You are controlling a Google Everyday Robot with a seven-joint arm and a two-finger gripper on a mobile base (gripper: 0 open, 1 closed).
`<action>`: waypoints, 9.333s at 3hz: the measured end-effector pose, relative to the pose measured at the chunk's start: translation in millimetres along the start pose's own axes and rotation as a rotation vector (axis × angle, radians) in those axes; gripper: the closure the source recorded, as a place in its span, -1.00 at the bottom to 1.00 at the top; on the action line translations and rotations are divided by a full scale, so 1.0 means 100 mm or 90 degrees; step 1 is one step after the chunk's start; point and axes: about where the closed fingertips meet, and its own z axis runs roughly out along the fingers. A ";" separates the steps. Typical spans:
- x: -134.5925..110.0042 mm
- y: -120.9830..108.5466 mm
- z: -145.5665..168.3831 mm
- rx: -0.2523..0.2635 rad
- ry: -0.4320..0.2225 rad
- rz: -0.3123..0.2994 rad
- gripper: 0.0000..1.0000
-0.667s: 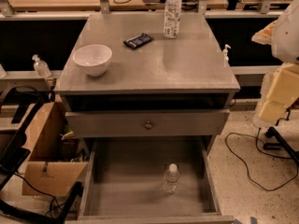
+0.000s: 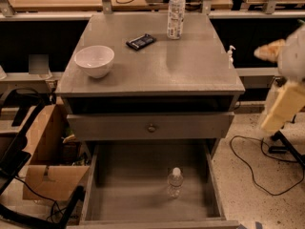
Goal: Pick water bottle from middle drawer and place on counter
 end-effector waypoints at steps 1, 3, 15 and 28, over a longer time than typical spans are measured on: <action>0.42 -0.12 0.45 0.004 -0.123 0.028 -1.00; 0.53 -0.12 0.66 0.003 -0.385 -0.081 -1.00; 0.26 1.54 5.09 -0.206 -0.564 0.008 0.47; -0.67 -2.64 0.67 0.096 -0.694 0.262 1.00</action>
Offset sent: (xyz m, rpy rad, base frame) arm 0.0164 -0.0435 -0.0765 0.6368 -0.3096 0.3993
